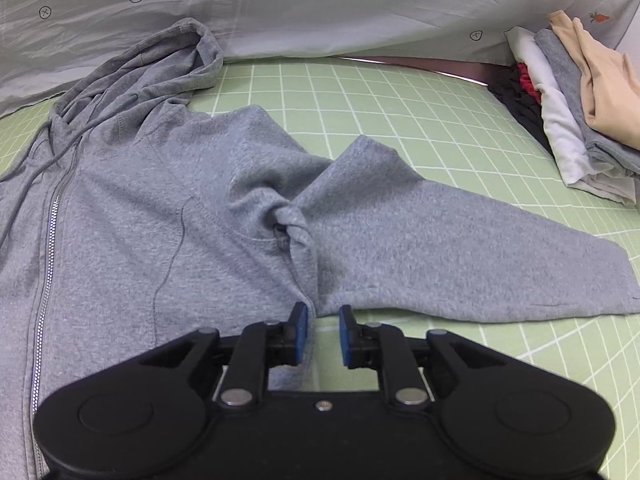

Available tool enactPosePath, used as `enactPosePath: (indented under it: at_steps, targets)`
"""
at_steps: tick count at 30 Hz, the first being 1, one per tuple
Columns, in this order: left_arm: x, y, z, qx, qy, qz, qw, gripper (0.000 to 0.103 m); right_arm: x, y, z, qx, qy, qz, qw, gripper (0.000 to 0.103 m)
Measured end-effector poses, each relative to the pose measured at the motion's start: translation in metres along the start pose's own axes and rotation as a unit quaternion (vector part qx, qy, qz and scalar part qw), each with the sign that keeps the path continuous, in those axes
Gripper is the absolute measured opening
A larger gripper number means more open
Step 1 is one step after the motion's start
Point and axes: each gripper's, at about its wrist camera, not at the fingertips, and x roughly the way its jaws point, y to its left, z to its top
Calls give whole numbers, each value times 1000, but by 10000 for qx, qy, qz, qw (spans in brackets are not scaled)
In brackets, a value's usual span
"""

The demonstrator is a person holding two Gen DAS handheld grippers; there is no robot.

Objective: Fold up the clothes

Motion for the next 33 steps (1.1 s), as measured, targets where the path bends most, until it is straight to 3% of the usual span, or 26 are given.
enactPosePath:
  at_steps: [8, 11, 14, 16, 19, 22, 24, 27, 30, 33]
  targets:
    - [48, 31, 21, 228, 459, 511, 9974, 85, 1, 3, 2, 170, 75, -279, 9994, 28]
    - [69, 40, 26, 193, 676, 630, 9955, 84, 1, 4, 2, 310, 101, -457, 9984, 38]
    - [85, 43, 30, 256, 780, 501, 9954, 83, 1, 2, 4, 629, 172, -507, 9966, 44]
    - [95, 42, 34, 300, 818, 446, 9952, 77, 2, 2, 4, 791, 224, -516, 9953, 58]
    - [105, 37, 40, 384, 724, 506, 9954, 71, 1, 7, 6, 808, 286, -524, 9949, 62]
    - [109, 35, 46, 469, 542, 544, 9959, 51, -1, 12, 8, 826, 348, -532, 9946, 62]
    - [110, 36, 50, 393, 471, 415, 9973, 13, -1, 15, 9, 837, 390, -537, 9943, 62]
    - [102, 36, 55, 120, 265, 173, 9994, 9, -2, 19, 11, 860, 434, -493, 9941, 60]
    - [82, 17, 59, 381, -91, -181, 9991, 4, -4, 18, 13, 935, 355, -337, 9944, 56]
    - [67, -16, 59, 622, -110, -739, 9953, 4, -6, 16, 12, 987, 253, -349, 9942, 55]
